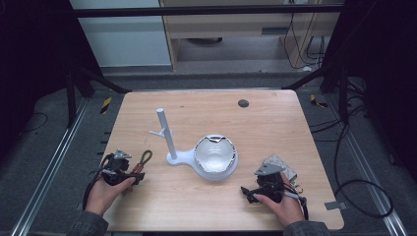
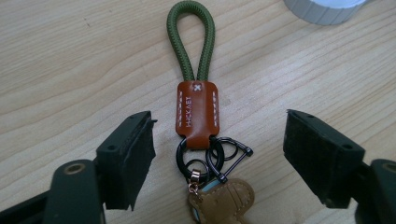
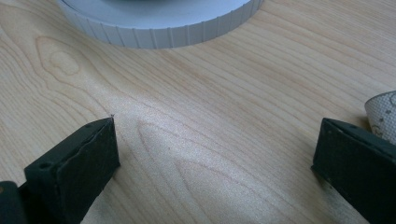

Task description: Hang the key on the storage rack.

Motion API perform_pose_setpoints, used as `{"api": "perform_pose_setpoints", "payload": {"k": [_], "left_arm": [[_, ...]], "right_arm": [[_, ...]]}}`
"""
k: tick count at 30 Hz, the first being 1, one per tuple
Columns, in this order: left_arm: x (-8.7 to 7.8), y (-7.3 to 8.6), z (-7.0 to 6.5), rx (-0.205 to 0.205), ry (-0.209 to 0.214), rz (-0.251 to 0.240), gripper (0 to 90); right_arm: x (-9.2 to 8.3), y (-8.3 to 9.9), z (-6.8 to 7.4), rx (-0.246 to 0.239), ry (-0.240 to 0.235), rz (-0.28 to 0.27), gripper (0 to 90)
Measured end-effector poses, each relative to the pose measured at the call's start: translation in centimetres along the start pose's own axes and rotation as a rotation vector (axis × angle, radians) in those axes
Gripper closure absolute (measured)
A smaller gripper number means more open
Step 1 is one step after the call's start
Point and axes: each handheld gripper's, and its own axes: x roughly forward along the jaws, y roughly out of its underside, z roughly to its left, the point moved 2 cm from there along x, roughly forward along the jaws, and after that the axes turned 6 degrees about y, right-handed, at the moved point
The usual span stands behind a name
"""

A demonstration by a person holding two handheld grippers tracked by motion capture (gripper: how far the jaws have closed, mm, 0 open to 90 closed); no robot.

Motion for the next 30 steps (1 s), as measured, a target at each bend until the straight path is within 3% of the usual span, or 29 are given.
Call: {"api": "perform_pose_setpoints", "payload": {"k": [11,19,30], "left_arm": [[0.3,-2.0,0.7,-0.010,0.016,0.094,42.8],[1.1,-2.4,0.9,-0.029,0.024,0.145,54.4],[1.4,-2.4,1.3,-0.038,0.000,0.158,56.2]], "right_arm": [[0.0,0.0,0.0,0.000,0.000,0.001,0.2],[0.0,0.0,0.0,0.000,0.000,0.001,0.3],[0.0,0.0,0.0,0.000,0.000,0.000,0.3]]}}
